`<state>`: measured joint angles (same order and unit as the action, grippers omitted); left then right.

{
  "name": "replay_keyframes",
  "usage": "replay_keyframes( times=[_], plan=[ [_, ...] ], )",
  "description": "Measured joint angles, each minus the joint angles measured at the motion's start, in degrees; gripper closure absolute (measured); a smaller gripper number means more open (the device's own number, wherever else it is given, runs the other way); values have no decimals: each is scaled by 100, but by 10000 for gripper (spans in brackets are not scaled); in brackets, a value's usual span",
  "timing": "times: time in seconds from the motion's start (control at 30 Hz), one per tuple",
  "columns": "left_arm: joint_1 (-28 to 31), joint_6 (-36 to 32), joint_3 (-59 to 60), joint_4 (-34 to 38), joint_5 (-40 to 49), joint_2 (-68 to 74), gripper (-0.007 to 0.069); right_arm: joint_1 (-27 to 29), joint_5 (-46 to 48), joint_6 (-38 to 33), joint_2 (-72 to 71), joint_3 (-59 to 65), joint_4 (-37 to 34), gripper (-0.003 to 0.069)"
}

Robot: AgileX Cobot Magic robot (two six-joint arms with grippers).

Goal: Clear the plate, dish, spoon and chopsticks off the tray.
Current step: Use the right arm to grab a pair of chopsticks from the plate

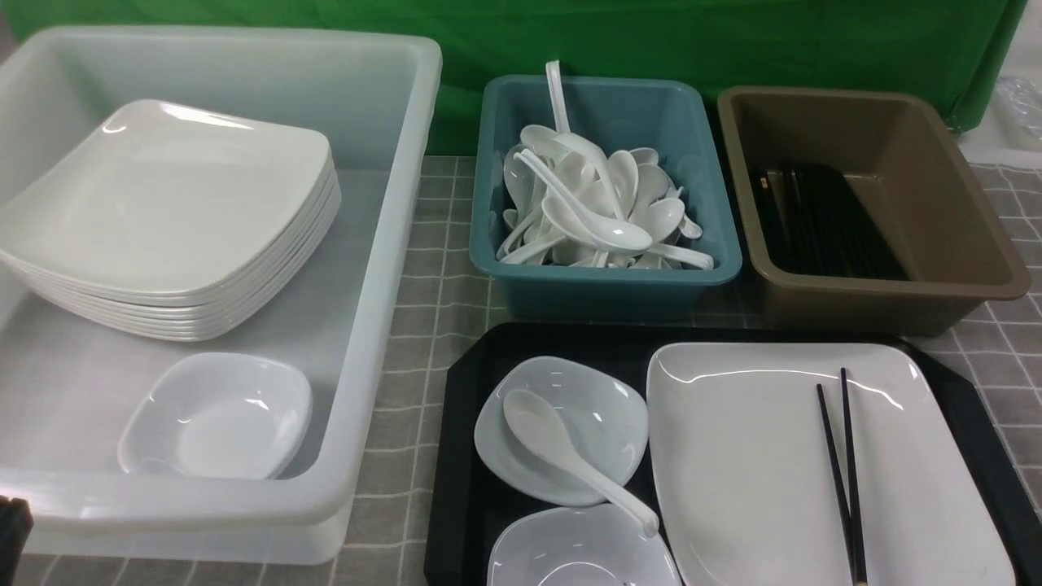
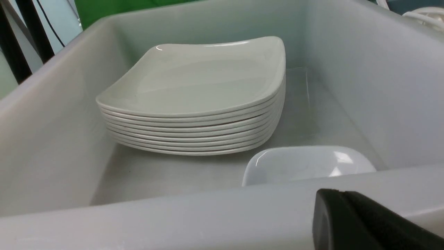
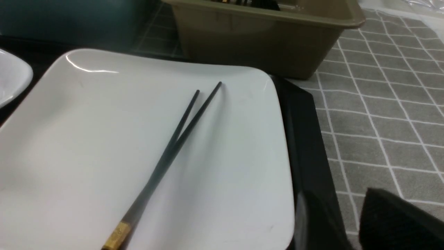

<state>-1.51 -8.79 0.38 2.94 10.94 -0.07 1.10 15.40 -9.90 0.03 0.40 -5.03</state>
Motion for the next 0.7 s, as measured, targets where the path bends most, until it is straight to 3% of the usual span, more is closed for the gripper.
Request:
replay_keyframes(
  times=[0.2, 0.43, 0.53, 0.63, 0.7],
  plan=[
    [0, 630, 0, 1600, -1629, 0, 604, 0, 0, 0, 0, 0, 0, 419],
    [0, 1648, 0, 2158, -2923, 0, 604, 0, -316, 203, 0, 0, -210, 419],
    [-20, 2175, 0, 2076, -3669, 0, 604, -15, -1234, 1335, 0, 0, -1234, 419],
    [-20, 2903, -50, 2098, -4858, 0, 604, -15, -2161, 2828, 0, 0, -1824, 419],
    [-20, 3144, -412, 2235, -4748, 41, 604, -15, -2567, 3147, 0, 0, -1923, 419]
  ],
)
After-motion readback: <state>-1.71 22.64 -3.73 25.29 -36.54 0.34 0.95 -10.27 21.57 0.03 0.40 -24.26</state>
